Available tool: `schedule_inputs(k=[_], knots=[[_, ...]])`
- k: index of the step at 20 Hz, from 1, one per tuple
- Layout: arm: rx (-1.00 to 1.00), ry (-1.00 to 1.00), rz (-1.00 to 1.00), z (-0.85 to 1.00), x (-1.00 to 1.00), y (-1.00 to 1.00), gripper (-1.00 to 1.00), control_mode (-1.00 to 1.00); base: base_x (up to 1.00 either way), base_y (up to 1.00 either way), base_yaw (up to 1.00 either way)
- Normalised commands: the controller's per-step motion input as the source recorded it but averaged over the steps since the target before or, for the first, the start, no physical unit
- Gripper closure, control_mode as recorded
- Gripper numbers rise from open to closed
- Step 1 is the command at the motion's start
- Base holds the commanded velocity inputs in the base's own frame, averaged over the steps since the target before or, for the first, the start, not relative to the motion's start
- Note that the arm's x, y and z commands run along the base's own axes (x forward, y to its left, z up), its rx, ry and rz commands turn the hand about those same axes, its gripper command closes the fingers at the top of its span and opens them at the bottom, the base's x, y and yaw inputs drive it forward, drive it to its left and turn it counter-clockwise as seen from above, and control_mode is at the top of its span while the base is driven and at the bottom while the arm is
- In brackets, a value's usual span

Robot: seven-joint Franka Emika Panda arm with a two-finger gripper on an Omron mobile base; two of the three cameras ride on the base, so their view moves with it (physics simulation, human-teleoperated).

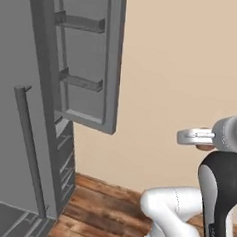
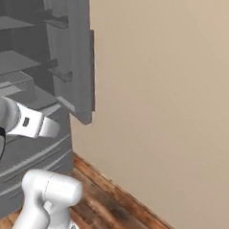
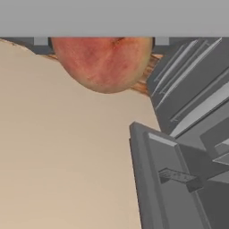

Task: Place the liquors on the top shelf of the fridge to keep them out of children's reach, and place the peach on lower shelves for easy access.

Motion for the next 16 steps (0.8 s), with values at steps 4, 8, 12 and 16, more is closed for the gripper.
schedule_inputs(k=[4, 8, 12, 16], knots=[[0.0, 0.0, 0.0, 0.0, 0.0, 0.0, 1.0, 1.0, 0.47, 0.0, 0.49], [0.0, 0.0, 0.0, 0.0, 0.0, 0.0, 1.0, 1.0, 0.53, 0.0, 0.59], [0.0, 0.0, 0.0, 0.0, 0.0, 0.0, 1.0, 1.0, 0.64, -0.01, 0.6], [0.0, 0.0, 0.0, 0.0, 0.0, 0.0, 1.0, 1.0, 0.58, -0.17, 0.62]])
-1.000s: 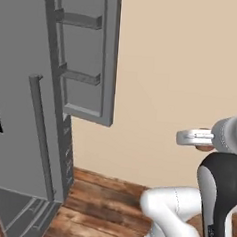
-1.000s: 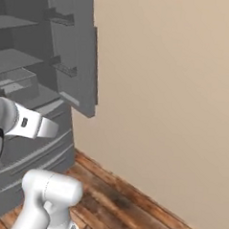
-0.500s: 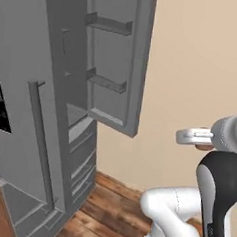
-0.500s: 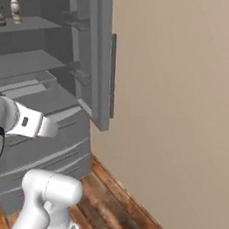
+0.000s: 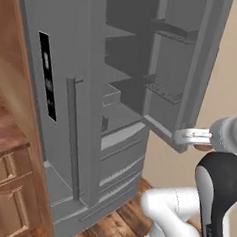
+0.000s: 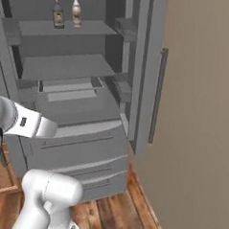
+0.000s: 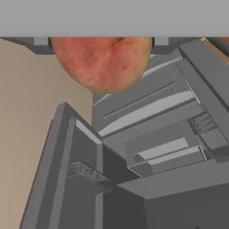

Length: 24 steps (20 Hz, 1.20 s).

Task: Place the liquors on the top shelf of the fridge to keep them out of children's reach, and place the peach on lower shelves for easy access.

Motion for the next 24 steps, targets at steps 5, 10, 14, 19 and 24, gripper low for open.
schedule_inputs(k=[5, 10, 14, 19, 24], knots=[[0.0, 0.0, 0.0, 0.0, 0.0, 0.0, 1.0, 1.0, 0.35, -0.49, 0.57], [0.0, 0.0, 0.0, 0.0, 0.0, 0.0, 1.0, 1.0, 0.28, -0.66, 0.53], [0.0, 0.0, 0.0, 0.0, 0.0, 0.0, 1.0, 1.0, 0.28, -0.46, 0.48], [0.0, 0.0, 0.0, 0.0, 0.0, 0.0, 1.0, 1.0, 0.39, -0.33, 0.41], [0.0, 0.0, 0.0, 0.0, 0.0, 0.0, 1.0, 1.0, 0.78, -0.36, 0.1]])
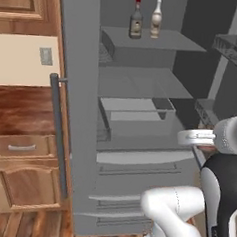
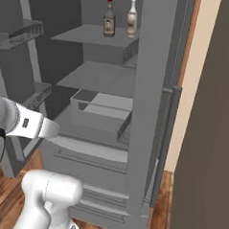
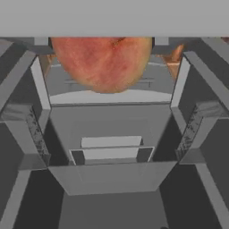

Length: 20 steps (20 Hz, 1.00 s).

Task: Place the liquors on the top shelf of the fridge to keep them out of children's reach, and place the peach on lower shelves for easy access.

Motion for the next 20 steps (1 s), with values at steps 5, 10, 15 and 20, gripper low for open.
schedule_inputs(k=[5, 10, 15, 20], knots=[[0.0, 0.0, 0.0, 0.0, 0.0, 0.0, 1.0, 1.0, 0.96, -0.05, 0.0], [0.0, 0.0, 0.0, 0.0, 0.0, 0.0, 1.0, 1.0, 0.81, 0.0, 0.0], [0.0, -0.03, 0.0, 0.0, 0.3, 0.0, 1.0, -1.0, 0.47, 0.0, 0.0], [0.01, -0.03, 0.0, 0.0, 0.85, 0.0, 1.0, -1.0, 0.0, 0.0, 0.0]])
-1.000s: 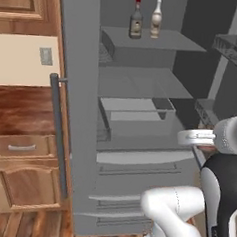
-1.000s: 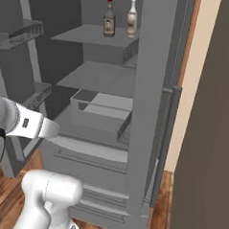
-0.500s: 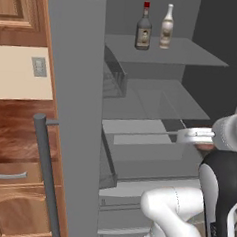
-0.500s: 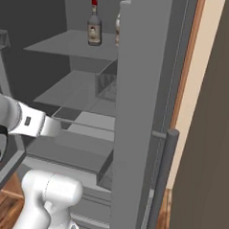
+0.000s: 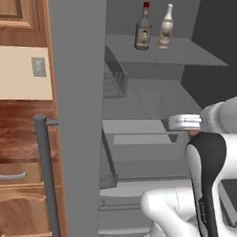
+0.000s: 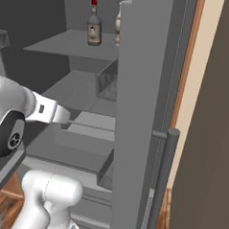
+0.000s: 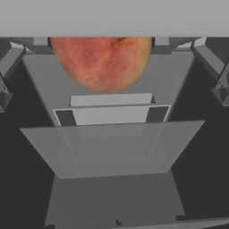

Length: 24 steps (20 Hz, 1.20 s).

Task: Place the liquors on the top shelf of the fridge to keep them out of children's reach, and place the peach on lower shelves for easy access.

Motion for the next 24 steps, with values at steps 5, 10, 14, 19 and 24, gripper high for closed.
schedule_inputs(k=[5, 10, 14, 19, 24], knots=[[0.0, 0.0, 0.0, -0.16, 0.92, 0.0, 1.0, -1.0, 0.0, 0.0, 0.0], [0.0, 0.0, 0.0, -0.24, 0.76, 0.0, 1.0, -1.0, 0.0, 0.0, 0.0], [0.0, 0.0, 0.0, -0.35, 0.76, 0.0, 1.0, -1.0, 0.0, 0.0, 0.0], [0.0, 0.0, 0.0, -0.47, 0.64, 0.0, 1.0, -1.0, 0.0, 0.0, 0.0], [0.0, 0.0, 0.0, -0.41, 0.64, 0.0, 1.0, -1.0, 0.0, 0.0, 0.0]])
